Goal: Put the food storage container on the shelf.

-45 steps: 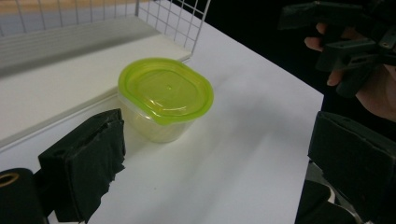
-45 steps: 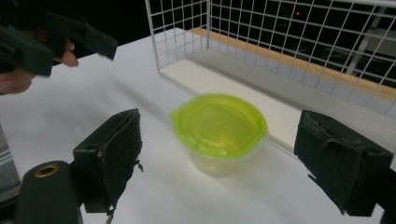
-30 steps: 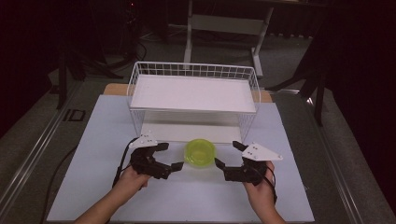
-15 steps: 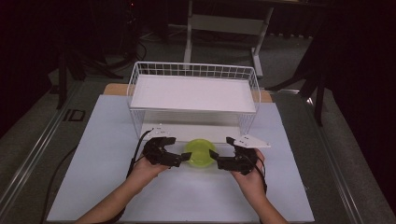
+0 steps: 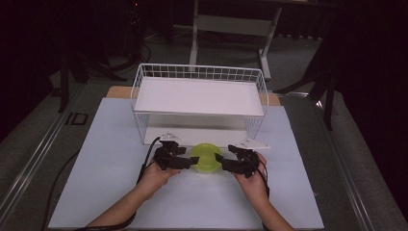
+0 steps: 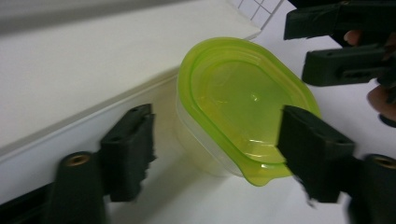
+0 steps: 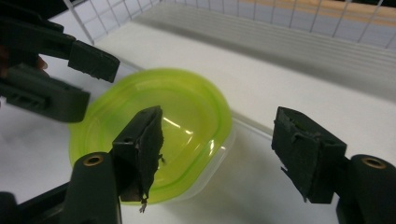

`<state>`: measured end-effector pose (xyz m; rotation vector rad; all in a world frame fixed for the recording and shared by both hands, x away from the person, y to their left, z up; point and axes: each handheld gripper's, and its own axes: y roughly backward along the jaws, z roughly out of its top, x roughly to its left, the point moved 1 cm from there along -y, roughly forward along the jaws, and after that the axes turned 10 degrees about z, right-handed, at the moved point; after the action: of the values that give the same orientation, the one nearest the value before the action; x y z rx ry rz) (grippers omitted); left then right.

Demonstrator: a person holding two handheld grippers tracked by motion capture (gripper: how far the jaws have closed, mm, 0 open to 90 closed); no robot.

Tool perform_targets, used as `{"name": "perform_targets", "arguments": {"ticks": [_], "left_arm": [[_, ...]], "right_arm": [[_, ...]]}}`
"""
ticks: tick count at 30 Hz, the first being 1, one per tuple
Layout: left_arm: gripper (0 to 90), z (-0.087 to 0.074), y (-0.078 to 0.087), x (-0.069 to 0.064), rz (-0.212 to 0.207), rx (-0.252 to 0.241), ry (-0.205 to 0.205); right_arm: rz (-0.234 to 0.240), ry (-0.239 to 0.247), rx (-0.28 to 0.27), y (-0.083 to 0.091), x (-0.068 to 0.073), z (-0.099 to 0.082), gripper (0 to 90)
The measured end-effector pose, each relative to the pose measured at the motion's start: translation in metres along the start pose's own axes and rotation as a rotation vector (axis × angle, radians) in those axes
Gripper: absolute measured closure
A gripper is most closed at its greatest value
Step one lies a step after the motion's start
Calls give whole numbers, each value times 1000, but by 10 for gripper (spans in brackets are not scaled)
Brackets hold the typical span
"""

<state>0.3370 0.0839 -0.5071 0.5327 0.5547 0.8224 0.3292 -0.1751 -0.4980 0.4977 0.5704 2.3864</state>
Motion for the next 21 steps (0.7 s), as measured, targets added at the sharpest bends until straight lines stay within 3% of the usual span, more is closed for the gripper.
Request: {"name": "perform_targets", "arguments": {"ticks": [2,8,12,14,18,21], "left_arm": [[380,0,-3,2,3,10,22],[469,0,-7,4,8,31,49],[570,1,-7,3,-23,47,65],[599,2,-6,1,-22,50,50],[607,0,-4,-1,-23,52,26],[616,-1,-2,-3,-19,52,23]], "right_arm": [[4,-6,13,-2,0,-2,350],[46,-88,10,-4,-6,-6,411],[81,-127,32,-7,-7,-7,445],[94,-145,43,-7,-7,-6,498],[97,-156,60,-7,-5,-5,508],[109,-213,59,-5,-5,-5,539]]}}
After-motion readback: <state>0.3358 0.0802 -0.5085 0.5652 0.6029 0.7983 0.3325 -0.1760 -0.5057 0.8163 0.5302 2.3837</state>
